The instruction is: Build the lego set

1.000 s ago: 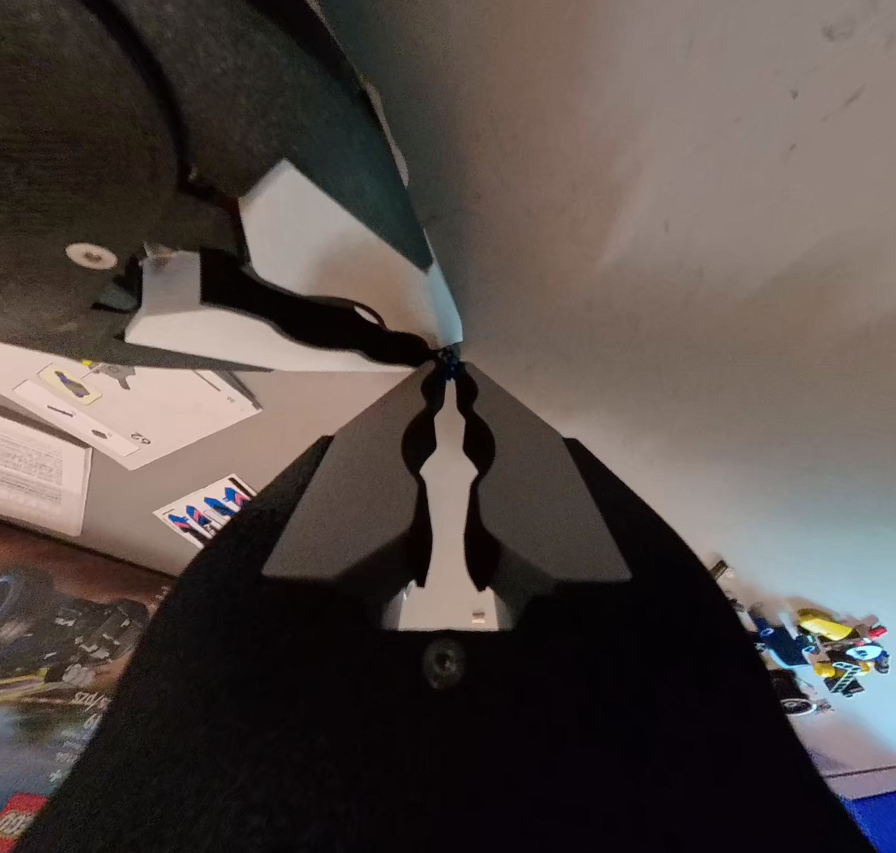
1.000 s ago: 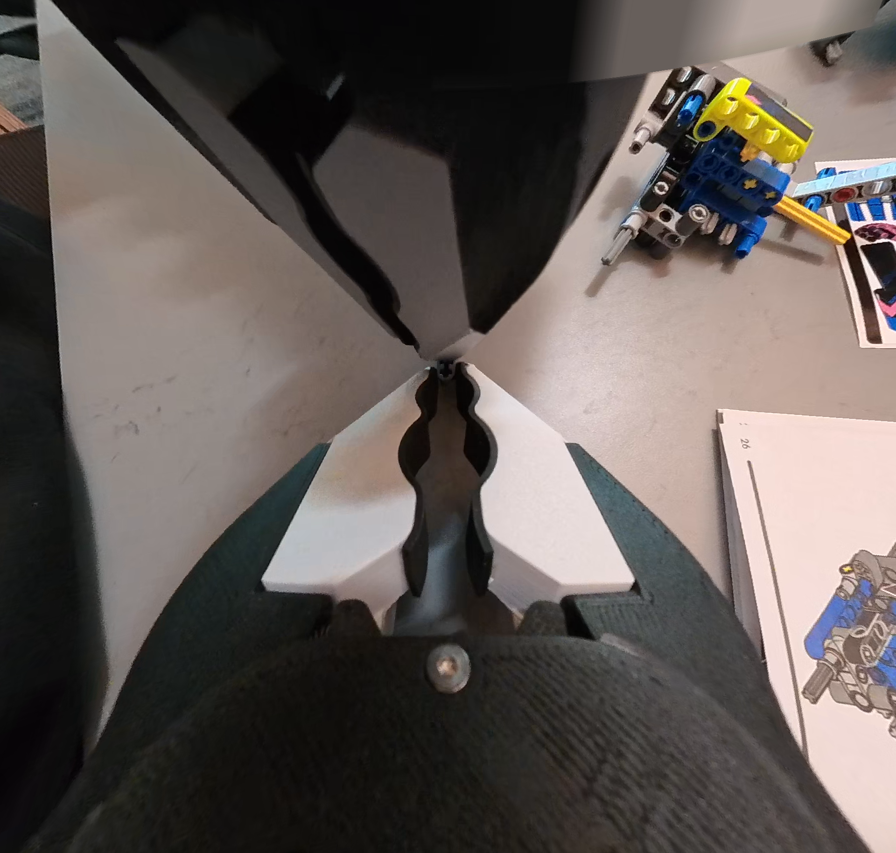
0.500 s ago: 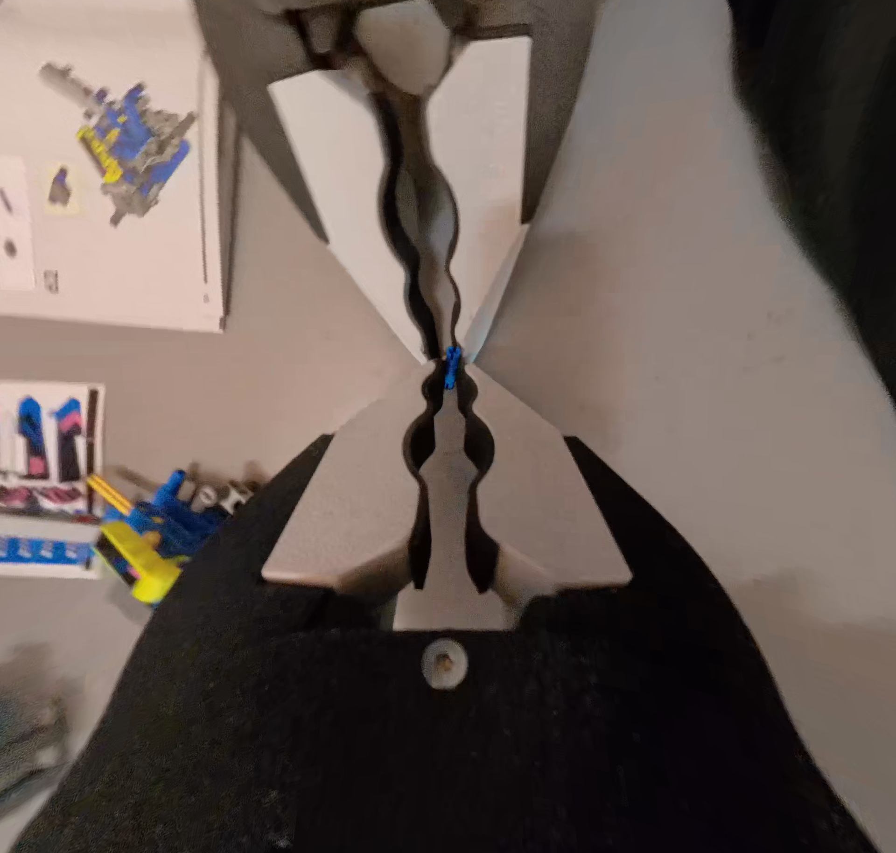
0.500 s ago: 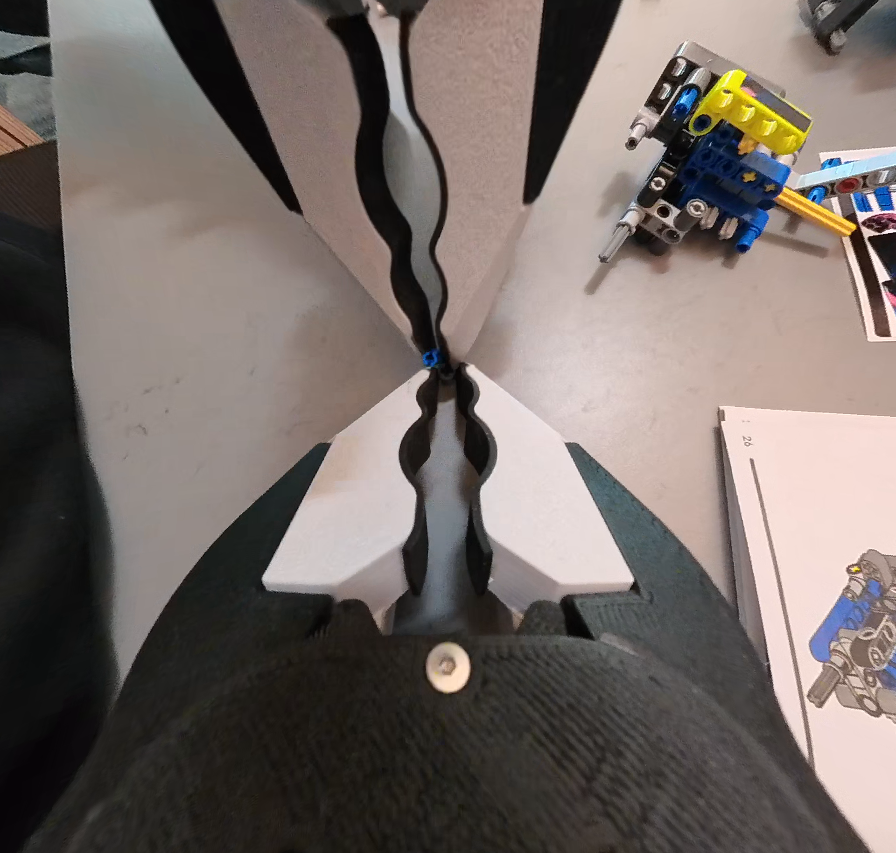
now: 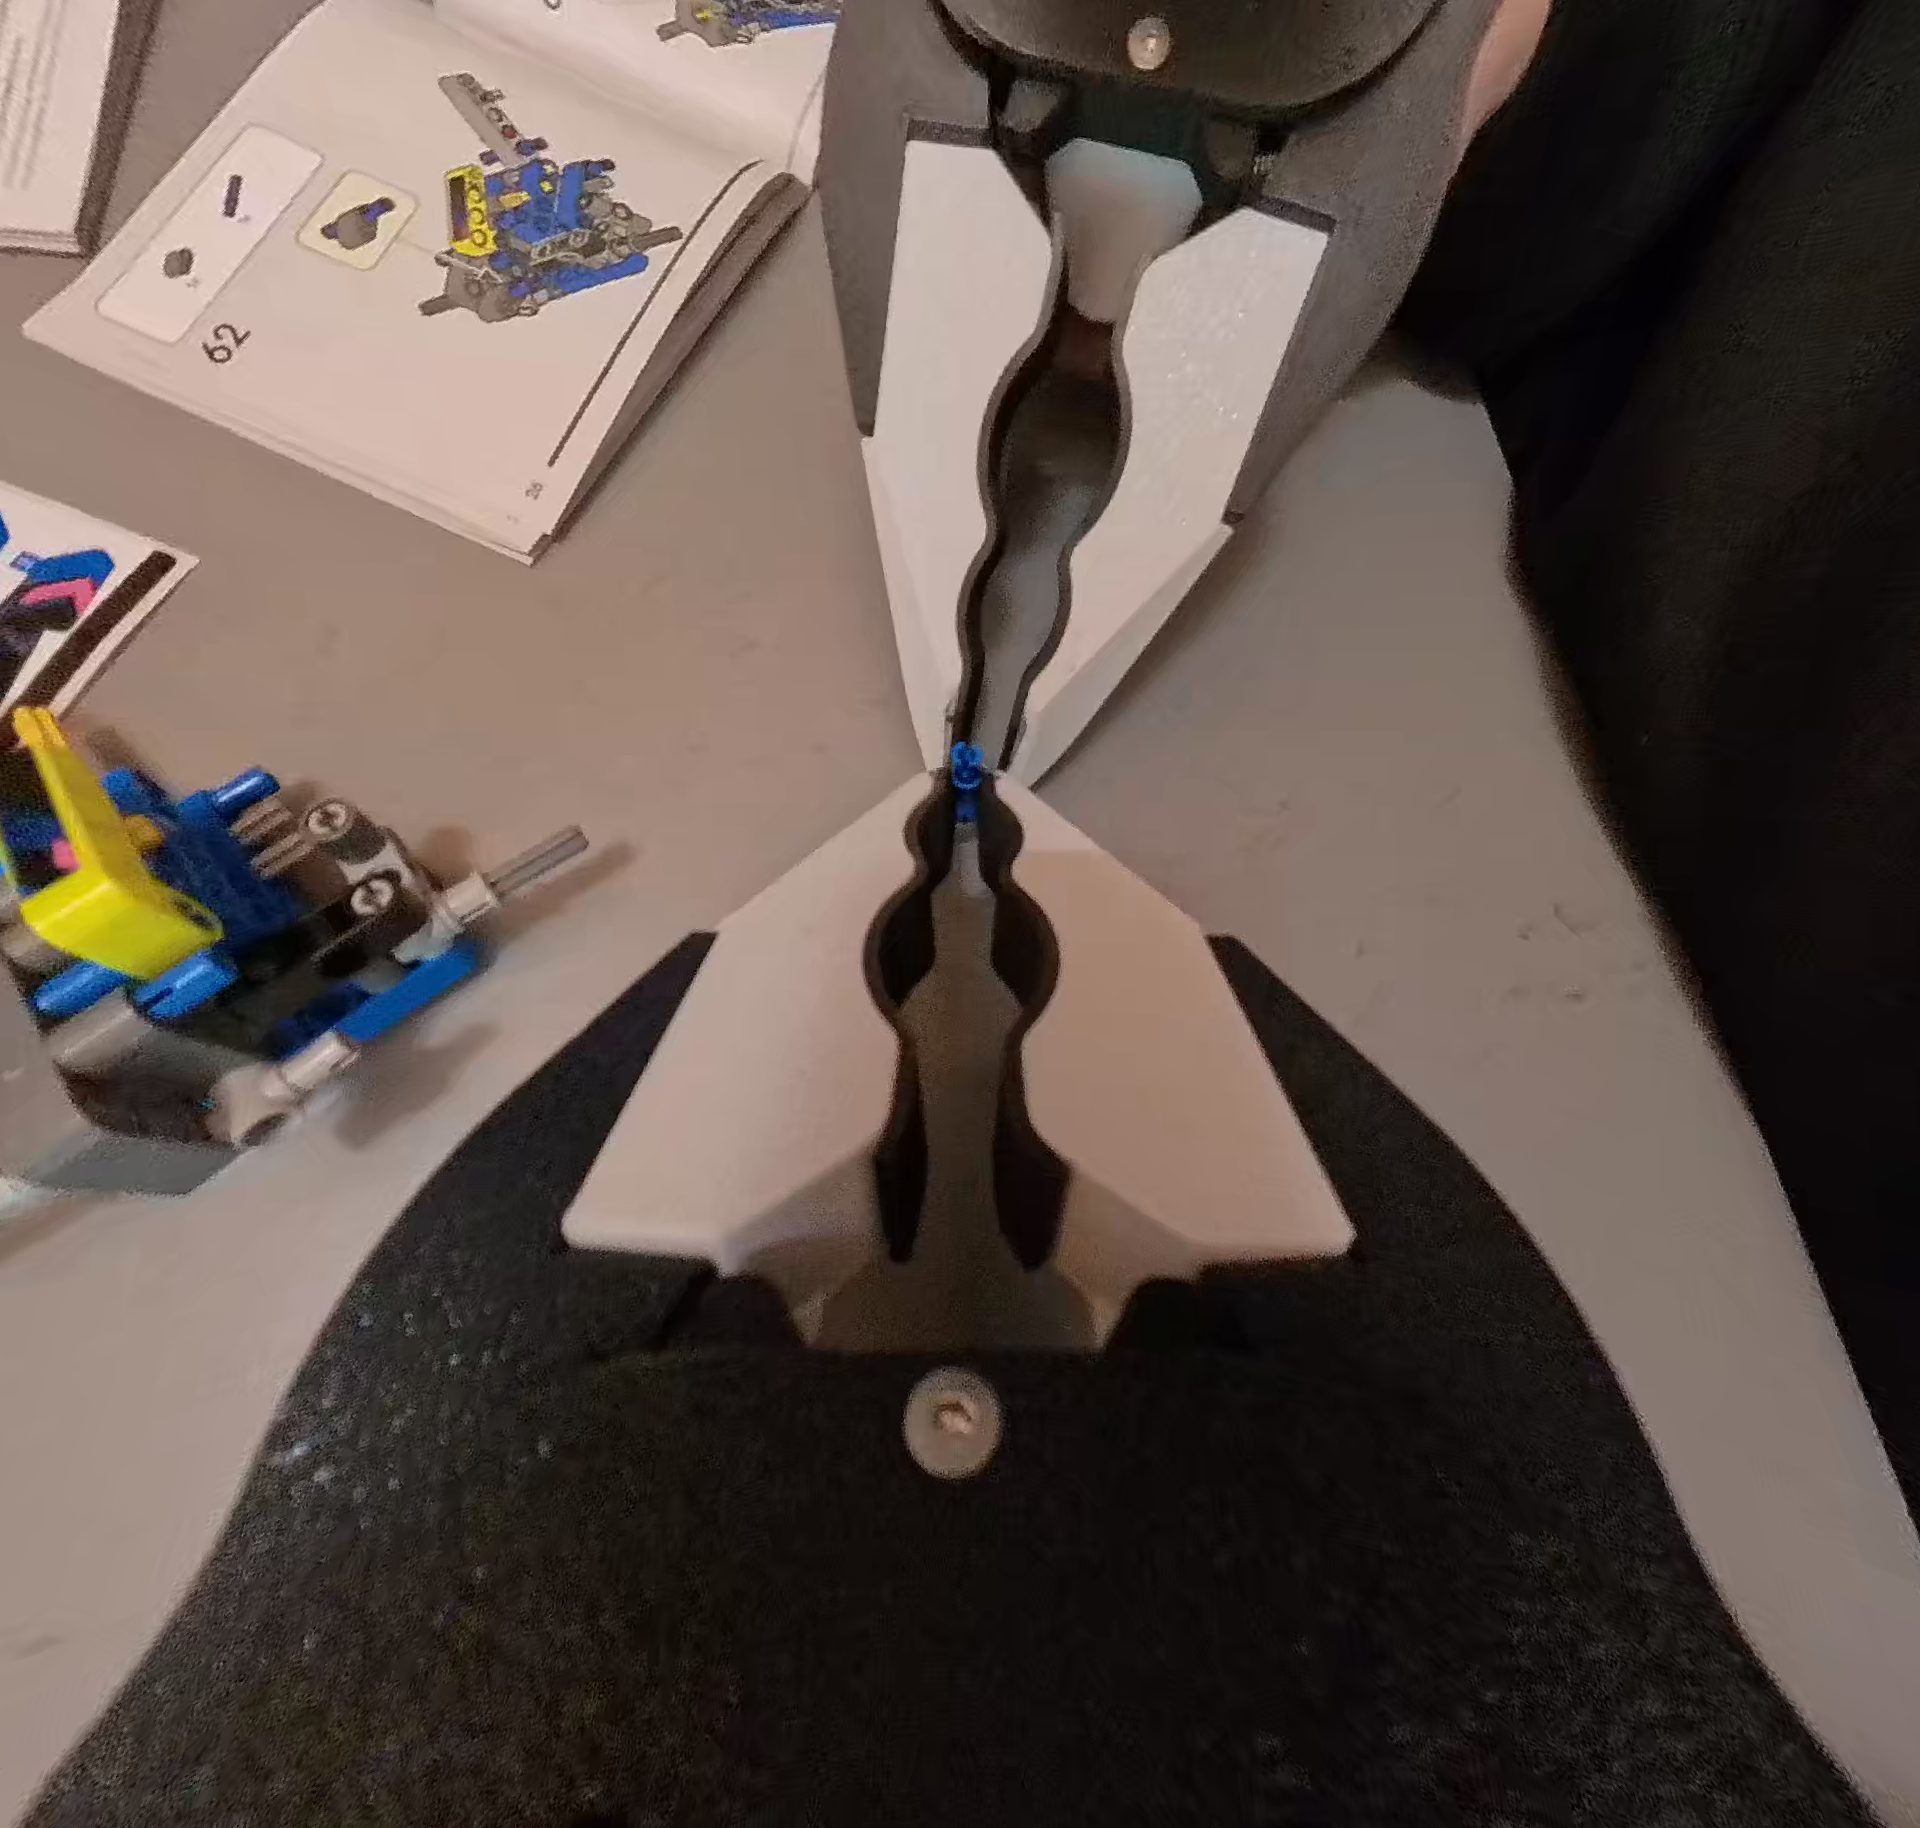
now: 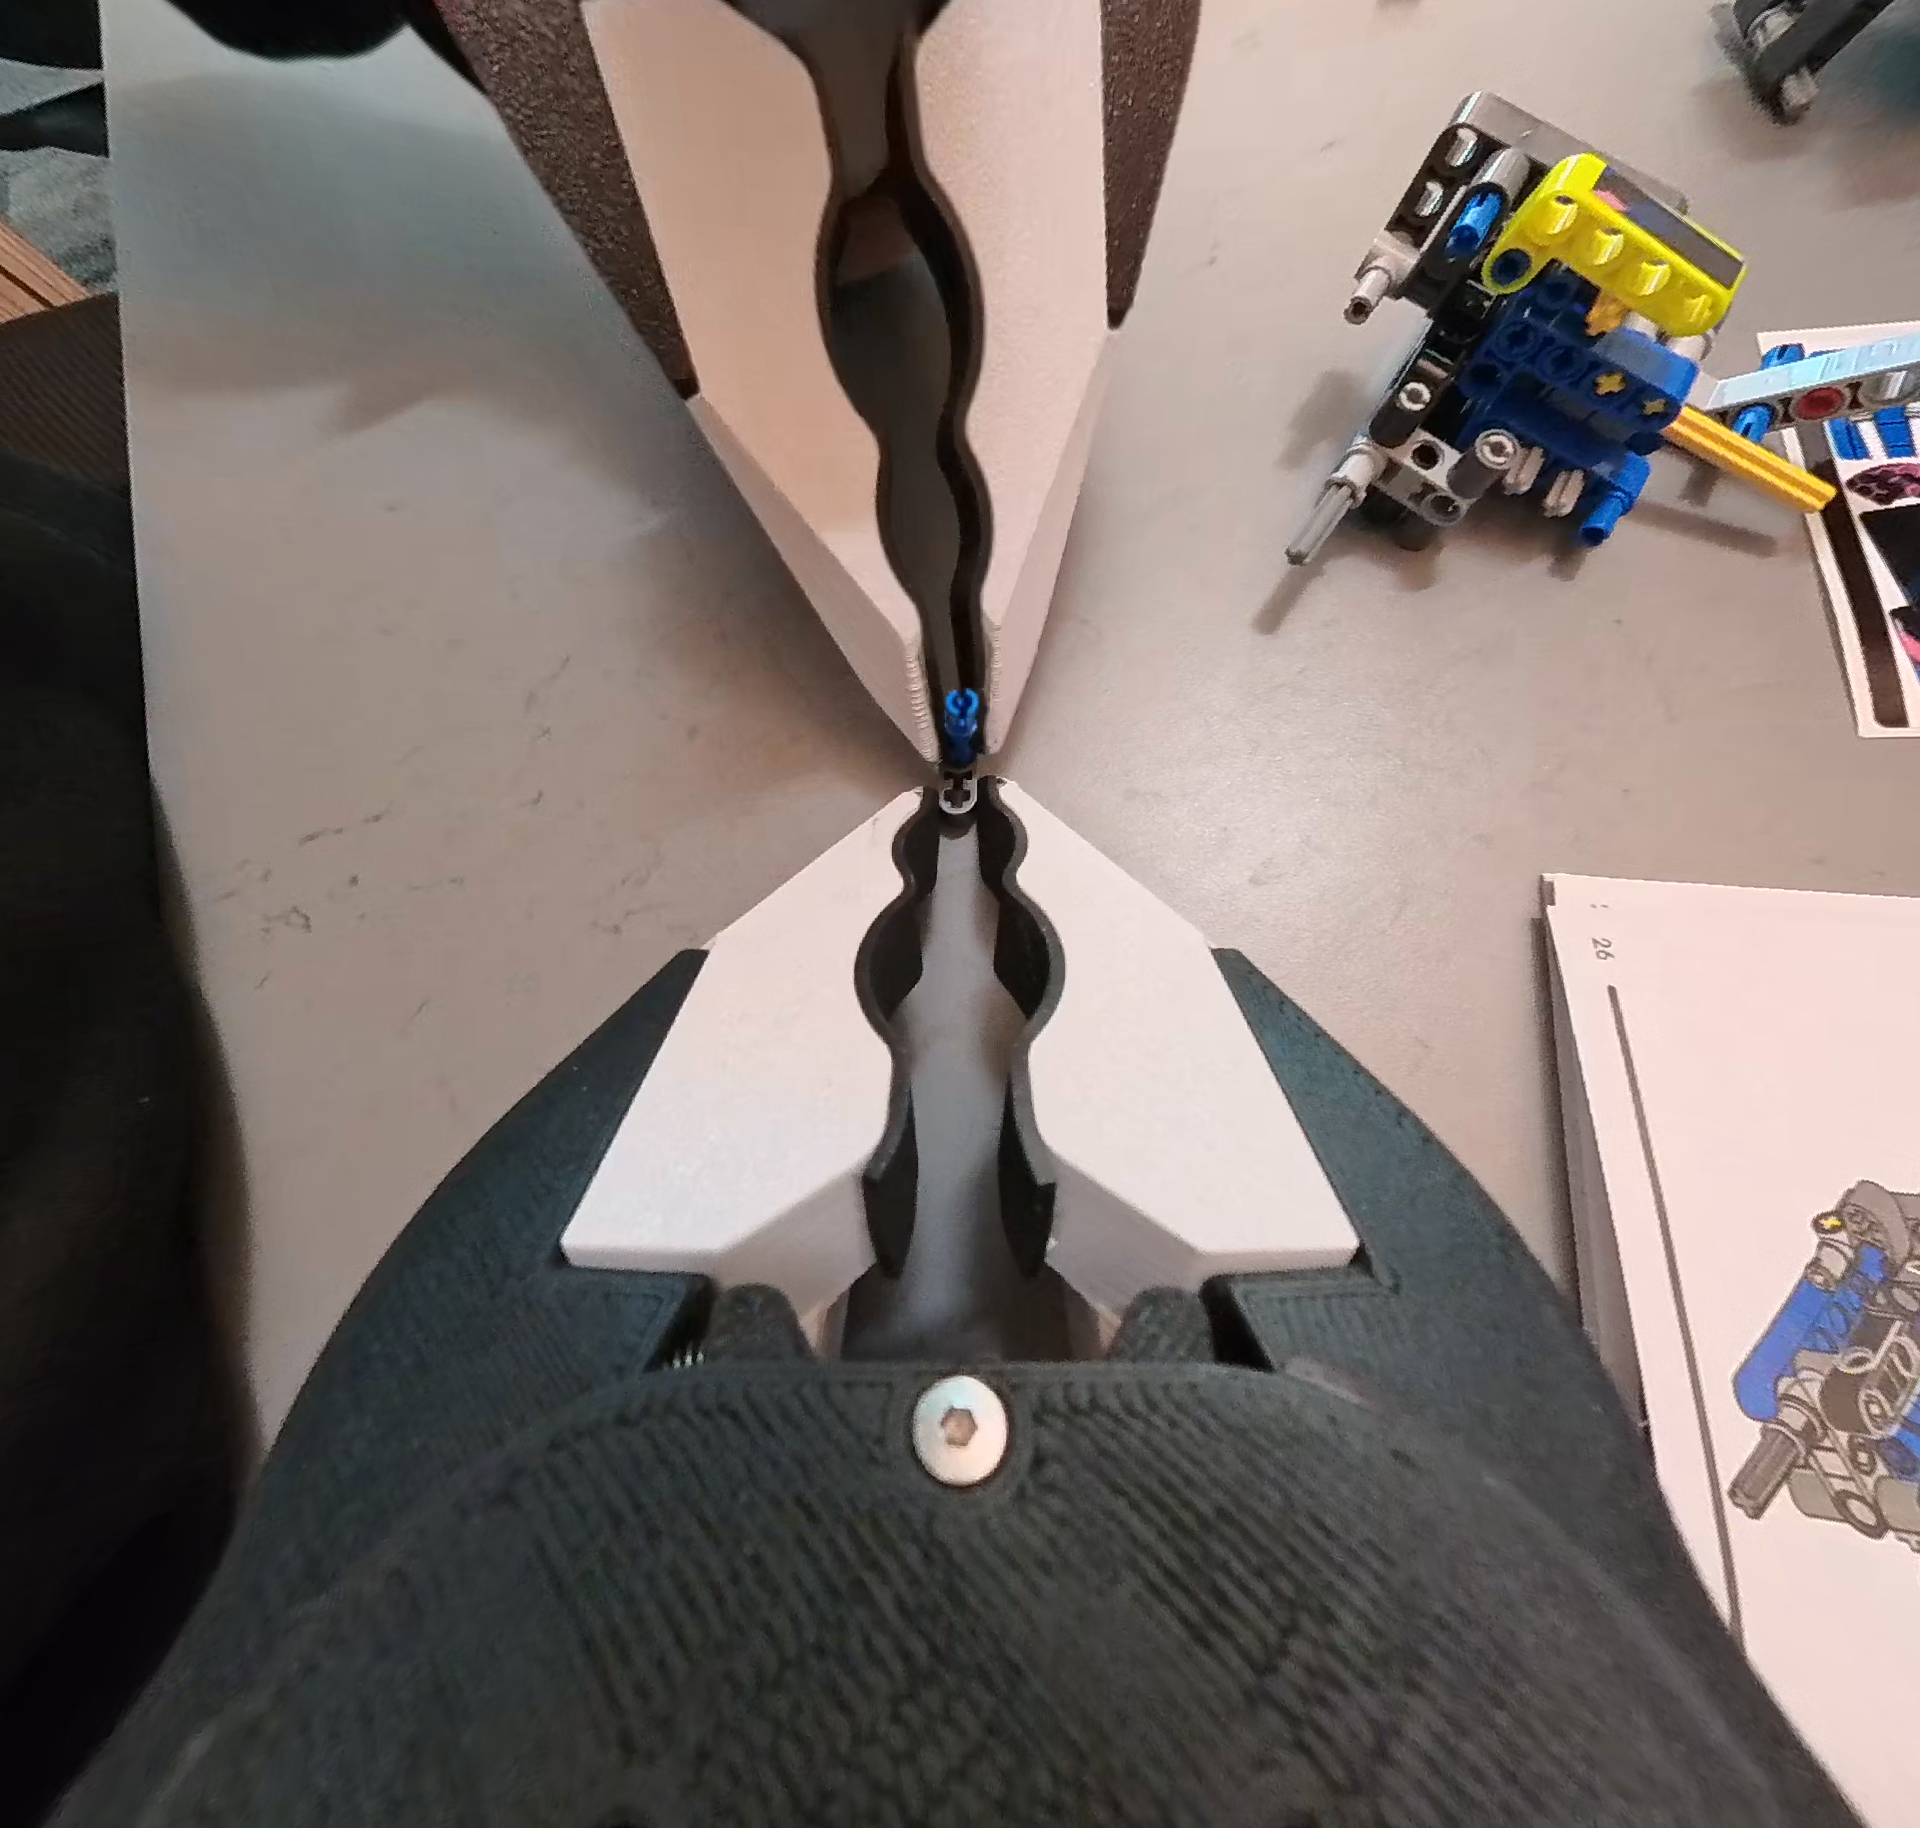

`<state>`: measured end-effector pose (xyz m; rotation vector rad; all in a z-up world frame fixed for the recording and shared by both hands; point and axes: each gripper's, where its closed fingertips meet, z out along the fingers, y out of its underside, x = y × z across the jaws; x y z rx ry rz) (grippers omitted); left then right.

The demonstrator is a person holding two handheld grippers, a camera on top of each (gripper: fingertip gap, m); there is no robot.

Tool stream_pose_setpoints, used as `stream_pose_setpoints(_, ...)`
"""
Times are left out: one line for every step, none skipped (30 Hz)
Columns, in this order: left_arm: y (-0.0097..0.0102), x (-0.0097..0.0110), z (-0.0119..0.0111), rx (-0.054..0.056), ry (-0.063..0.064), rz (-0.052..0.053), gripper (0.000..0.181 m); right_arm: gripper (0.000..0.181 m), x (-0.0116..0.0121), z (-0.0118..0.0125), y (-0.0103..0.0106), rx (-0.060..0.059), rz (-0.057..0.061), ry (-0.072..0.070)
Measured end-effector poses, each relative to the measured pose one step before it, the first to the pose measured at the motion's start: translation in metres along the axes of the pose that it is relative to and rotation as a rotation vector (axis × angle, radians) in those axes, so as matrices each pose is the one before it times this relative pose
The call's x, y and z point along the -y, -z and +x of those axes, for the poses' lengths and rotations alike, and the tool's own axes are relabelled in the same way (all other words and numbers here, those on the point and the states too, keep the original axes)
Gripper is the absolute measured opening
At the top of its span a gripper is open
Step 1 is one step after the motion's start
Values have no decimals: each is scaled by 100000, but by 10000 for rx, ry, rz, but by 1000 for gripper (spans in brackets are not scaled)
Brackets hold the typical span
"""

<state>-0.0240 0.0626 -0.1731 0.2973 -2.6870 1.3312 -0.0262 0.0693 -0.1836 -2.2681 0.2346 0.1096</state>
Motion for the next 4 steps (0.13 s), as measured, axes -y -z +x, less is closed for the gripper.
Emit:
stream_pose_setpoints(30, 14, -20, 59, 14, 44, 1, 7, -3, -2, 5, -4, 4, 2)
stream_pose_setpoints(-3, 34, -37, 109, -70, 24, 1, 7, 16, 1, -3, -7, 3, 6)
stream_pose_setpoints(-22, 16, -27, 52, -39, 5, 1, 7, -4, 3, 1, -5, -2, 8)
stream_pose_setpoints(-11, 3, -14, 49, -40, 1, 1, 7, -1, -2, 6, 6, 2, -8)
